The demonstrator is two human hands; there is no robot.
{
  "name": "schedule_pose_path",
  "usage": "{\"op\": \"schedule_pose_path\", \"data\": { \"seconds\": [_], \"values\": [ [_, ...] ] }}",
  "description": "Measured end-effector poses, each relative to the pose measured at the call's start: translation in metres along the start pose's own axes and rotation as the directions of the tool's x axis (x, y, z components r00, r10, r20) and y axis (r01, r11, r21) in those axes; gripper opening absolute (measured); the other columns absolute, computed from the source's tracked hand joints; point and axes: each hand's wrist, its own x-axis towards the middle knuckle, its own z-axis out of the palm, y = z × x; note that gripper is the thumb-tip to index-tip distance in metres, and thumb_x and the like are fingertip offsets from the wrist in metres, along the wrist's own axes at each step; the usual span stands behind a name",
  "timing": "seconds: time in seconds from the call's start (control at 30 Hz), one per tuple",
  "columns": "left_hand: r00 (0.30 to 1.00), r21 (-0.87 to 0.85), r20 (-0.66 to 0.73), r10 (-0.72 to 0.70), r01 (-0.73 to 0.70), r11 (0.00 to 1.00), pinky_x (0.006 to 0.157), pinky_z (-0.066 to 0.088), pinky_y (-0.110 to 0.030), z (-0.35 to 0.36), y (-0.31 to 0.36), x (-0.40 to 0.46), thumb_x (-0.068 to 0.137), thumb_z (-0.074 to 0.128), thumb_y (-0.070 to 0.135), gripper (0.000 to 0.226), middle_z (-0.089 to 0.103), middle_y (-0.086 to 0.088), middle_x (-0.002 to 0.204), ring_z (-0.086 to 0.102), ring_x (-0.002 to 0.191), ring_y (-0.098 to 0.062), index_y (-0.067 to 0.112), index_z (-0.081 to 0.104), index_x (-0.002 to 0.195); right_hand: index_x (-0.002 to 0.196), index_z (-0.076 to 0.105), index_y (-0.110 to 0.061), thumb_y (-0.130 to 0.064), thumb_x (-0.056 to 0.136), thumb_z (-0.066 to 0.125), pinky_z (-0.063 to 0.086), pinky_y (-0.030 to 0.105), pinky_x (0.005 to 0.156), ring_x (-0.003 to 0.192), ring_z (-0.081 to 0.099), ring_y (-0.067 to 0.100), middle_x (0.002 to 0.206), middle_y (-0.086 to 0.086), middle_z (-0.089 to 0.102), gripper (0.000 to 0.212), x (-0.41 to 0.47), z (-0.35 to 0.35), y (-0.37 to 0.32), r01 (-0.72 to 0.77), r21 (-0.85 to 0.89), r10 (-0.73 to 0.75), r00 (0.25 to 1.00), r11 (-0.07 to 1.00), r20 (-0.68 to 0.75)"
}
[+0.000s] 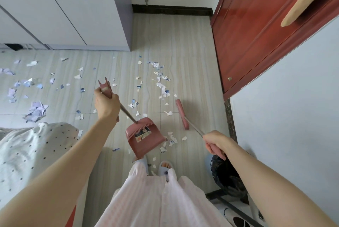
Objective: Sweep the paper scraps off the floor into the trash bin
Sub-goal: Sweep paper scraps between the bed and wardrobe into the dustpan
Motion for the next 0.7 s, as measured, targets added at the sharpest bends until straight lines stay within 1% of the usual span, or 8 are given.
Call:
{"op": "schedule_pose_path", "data": {
  "seconds": [0.07, 0.13, 0.2, 0.27, 0.33, 0.47, 0.57, 0.7],
  "values": [
    [0.998, -0.051, 0.030, -0.059, 0.060, 0.997, 0.043, 0.046, -0.022, -0.008, -0.001, 0.000, 0.090, 0.042, 0.005, 0.036, 0.053, -0.013, 0.096, 0.061, 0.056, -0.022, 0.011, 0.036, 0.125, 0.068, 0.039, -0.014, -0.001, 0.094, 0.042, 0.033, 0.009, 0.028, 0.020, 0.039, 0.001, 0.048, 0.002, 0.048, 0.029, 0.004, 0.006, 0.005, 0.011, 0.012, -0.010, 1.000, 1.000, -0.027],
    [0.993, -0.076, 0.077, -0.090, 0.096, 0.992, 0.067, 0.050, -0.030, -0.014, -0.004, 0.002, 0.087, 0.048, 0.007, 0.056, 0.056, -0.017, 0.104, 0.065, 0.078, -0.028, 0.016, 0.027, 0.138, 0.067, 0.039, -0.012, 0.000, 0.094, 0.042, 0.035, 0.011, 0.032, 0.024, 0.042, 0.005, 0.027, -0.004, 0.044, 0.029, 0.004, 0.010, 0.011, 0.005, 0.011, -0.005, 0.998, 1.000, -0.065],
    [0.989, -0.085, 0.113, -0.100, 0.110, 0.990, 0.079, 0.050, -0.038, -0.021, -0.008, 0.005, 0.086, 0.054, 0.008, 0.072, 0.056, -0.017, 0.112, 0.062, 0.096, -0.031, 0.022, 0.018, 0.147, 0.061, 0.049, -0.010, -0.001, 0.094, 0.042, 0.037, 0.019, 0.045, 0.036, 0.046, 0.012, 0.022, -0.005, 0.041, 0.034, 0.007, 0.015, 0.020, -0.016, -0.050, 0.012, 0.997, 0.999, -0.081],
    [0.982, -0.116, 0.152, -0.109, 0.128, 0.985, 0.071, 0.054, -0.036, -0.025, -0.011, 0.005, 0.086, 0.057, 0.009, 0.074, 0.057, -0.016, 0.108, 0.062, 0.091, -0.028, 0.024, 0.019, 0.147, 0.030, 0.056, -0.014, -0.002, 0.095, 0.038, 0.035, 0.020, 0.048, 0.028, 0.046, 0.010, 0.021, -0.005, 0.041, 0.069, 0.011, 0.020, 0.032, -0.055, -0.098, 0.048, 0.996, 0.994, -0.072],
    [0.976, -0.153, 0.177, -0.126, 0.154, 0.976, 0.064, 0.055, -0.033, -0.027, -0.013, 0.005, 0.087, 0.058, 0.009, 0.064, 0.058, -0.013, 0.094, 0.062, 0.076, -0.021, 0.022, 0.027, 0.142, 0.016, 0.044, -0.004, -0.001, 0.099, 0.029, 0.033, 0.014, 0.036, 0.016, 0.038, 0.005, 0.020, 0.001, 0.039, 0.084, 0.006, 0.030, 0.038, -0.144, -0.166, 0.139, 0.989, 0.975, -0.044],
    [0.962, -0.205, 0.218, -0.162, 0.207, 0.956, 0.061, 0.057, -0.032, -0.031, -0.016, 0.014, 0.086, 0.061, 0.012, 0.048, 0.064, -0.017, 0.095, 0.067, 0.076, -0.022, 0.012, 0.037, 0.127, 0.052, 0.047, -0.002, -0.006, 0.099, 0.027, 0.033, 0.015, 0.030, 0.022, 0.041, 0.006, 0.040, 0.010, 0.045, 0.051, -0.012, 0.059, 0.049, -0.191, -0.201, 0.190, 0.982, 0.961, -0.023],
    [0.945, -0.214, 0.290, -0.153, 0.220, 0.952, 0.054, 0.058, -0.028, -0.032, -0.016, 0.020, 0.082, 0.067, 0.017, 0.048, 0.066, -0.029, 0.103, 0.071, 0.079, -0.029, -0.005, 0.046, 0.119, 0.040, 0.048, -0.006, -0.008, 0.098, 0.028, 0.032, 0.015, 0.034, 0.020, 0.037, 0.006, 0.034, 0.007, 0.041, 0.062, -0.025, 0.086, 0.060, -0.241, -0.109, 0.244, 0.970, 0.964, 0.008],
    [0.907, -0.182, 0.384, -0.172, 0.257, 0.949, 0.043, 0.056, -0.027, -0.037, -0.014, 0.020, 0.083, 0.067, 0.014, 0.031, 0.062, -0.019, 0.081, 0.065, 0.063, -0.028, -0.001, 0.053, 0.107, 0.066, 0.040, -0.011, -0.007, 0.096, 0.040, 0.030, 0.007, 0.027, 0.017, 0.039, 0.003, 0.025, -0.004, 0.043, 0.030, -0.046, 0.108, 0.074, -0.155, 0.200, 0.159, 0.987, 0.968, -0.004]
  ]
}}
